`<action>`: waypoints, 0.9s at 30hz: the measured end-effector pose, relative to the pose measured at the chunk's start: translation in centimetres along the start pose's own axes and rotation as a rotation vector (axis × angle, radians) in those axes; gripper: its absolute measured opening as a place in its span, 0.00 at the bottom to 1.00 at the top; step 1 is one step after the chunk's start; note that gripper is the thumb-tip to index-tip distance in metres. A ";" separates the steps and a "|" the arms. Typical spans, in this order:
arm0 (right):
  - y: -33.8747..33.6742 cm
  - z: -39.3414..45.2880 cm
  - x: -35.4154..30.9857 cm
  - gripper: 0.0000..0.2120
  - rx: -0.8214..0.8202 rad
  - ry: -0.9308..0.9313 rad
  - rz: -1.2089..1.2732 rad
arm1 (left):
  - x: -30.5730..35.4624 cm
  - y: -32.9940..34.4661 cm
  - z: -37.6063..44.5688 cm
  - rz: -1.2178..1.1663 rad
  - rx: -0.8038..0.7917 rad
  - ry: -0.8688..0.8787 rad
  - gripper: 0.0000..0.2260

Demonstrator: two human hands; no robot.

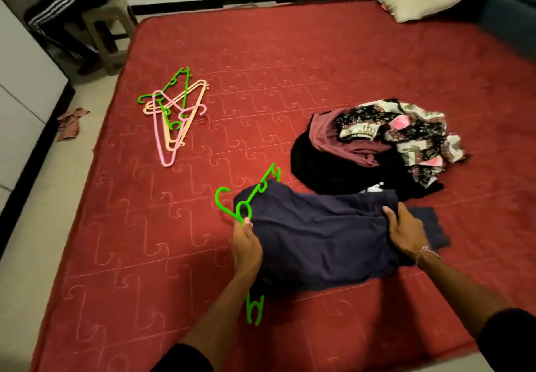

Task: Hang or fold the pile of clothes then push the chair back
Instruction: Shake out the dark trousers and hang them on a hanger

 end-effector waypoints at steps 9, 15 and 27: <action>-3.1 4.9 8.0 0.17 0.016 -0.046 -0.008 | 0.7 4.5 -0.4 0.048 0.023 -0.023 0.14; -3.3 7.5 8.6 0.15 0.028 -0.041 0.007 | 0.2 4.9 -0.9 0.049 0.020 -0.027 0.17; -1.7 8.5 10.6 0.28 -0.002 0.194 0.008 | -0.2 5.6 -1.2 0.062 0.033 -0.013 0.20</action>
Point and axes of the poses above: each hand's wrist, its own z-axis towards the middle knuckle, its own y-axis out of the palm, x = y × z, the point moved 3 cm from there along z, towards the middle knuckle, and after that the axes turned 8 degrees about x, right-handed, at the moved point
